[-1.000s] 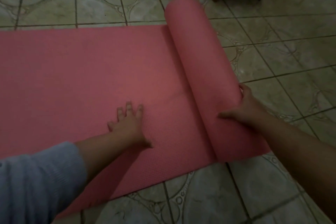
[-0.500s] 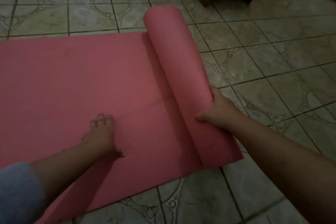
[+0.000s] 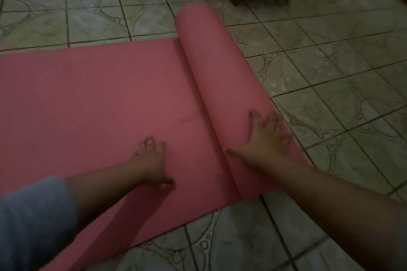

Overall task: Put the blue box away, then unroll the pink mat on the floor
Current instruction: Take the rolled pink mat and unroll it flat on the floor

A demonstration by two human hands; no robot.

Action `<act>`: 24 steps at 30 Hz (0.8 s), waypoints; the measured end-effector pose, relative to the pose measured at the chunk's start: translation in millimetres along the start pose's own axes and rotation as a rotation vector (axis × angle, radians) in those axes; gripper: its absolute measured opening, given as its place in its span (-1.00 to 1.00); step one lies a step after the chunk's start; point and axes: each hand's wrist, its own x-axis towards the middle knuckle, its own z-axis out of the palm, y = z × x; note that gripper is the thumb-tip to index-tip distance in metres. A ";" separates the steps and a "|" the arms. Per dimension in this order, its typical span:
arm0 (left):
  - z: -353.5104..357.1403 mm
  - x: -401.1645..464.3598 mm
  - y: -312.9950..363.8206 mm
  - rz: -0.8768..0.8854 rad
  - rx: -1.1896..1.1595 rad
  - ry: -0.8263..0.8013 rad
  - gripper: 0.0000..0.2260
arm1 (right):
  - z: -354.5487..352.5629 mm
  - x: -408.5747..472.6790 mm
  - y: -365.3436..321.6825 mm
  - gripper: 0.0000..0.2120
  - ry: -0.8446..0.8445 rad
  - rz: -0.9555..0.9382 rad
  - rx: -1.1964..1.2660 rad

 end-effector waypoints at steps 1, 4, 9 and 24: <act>-2.5 0.1 3.8 -0.023 0.004 -0.021 0.13 | 5.8 -1.8 -1.9 0.27 -0.007 -0.005 -0.045; -13.7 1.5 20.9 -0.101 -0.041 -0.066 0.13 | 12.3 -2.1 -5.6 0.32 -0.005 -0.022 -0.104; -30.1 16.9 40.2 -0.125 -0.111 0.012 -0.01 | -10.4 14.0 5.1 0.30 -0.032 -0.010 -0.009; -9.6 17.2 83.1 -0.110 0.040 -0.015 0.11 | 18.9 12.5 19.2 0.10 -0.025 -0.021 -0.189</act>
